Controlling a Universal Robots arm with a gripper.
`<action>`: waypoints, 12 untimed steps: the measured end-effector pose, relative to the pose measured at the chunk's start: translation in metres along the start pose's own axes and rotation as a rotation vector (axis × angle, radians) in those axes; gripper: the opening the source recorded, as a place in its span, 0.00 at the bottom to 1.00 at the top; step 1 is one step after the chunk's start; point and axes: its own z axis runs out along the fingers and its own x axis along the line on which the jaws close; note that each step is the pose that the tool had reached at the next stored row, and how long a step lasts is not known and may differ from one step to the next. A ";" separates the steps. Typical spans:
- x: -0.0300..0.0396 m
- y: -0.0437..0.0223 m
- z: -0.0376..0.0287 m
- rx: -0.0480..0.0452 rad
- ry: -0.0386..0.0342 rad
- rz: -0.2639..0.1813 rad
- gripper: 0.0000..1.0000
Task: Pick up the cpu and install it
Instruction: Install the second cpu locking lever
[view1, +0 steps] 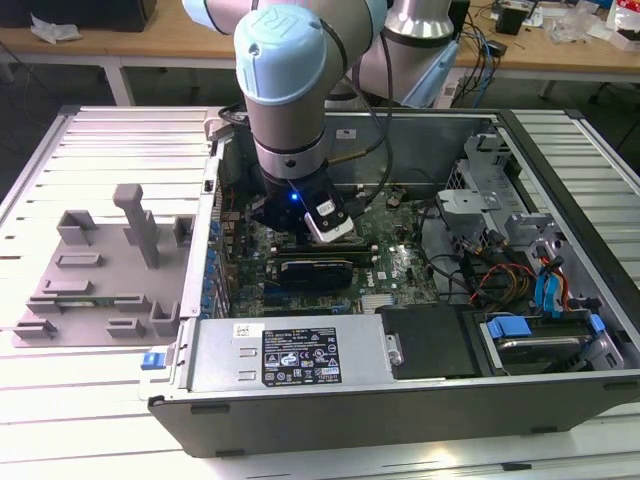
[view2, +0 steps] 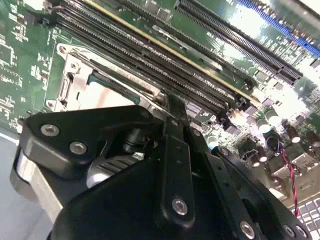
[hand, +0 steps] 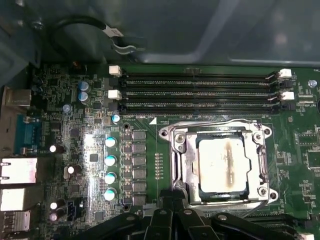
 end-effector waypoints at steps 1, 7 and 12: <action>0.0000 0.0001 0.0001 -0.0004 -0.0002 0.000 0.11; -0.0047 0.0073 -0.0430 0.0035 -0.0004 0.000 0.11; -0.0181 0.0033 -0.0526 0.0041 0.0043 0.001 0.11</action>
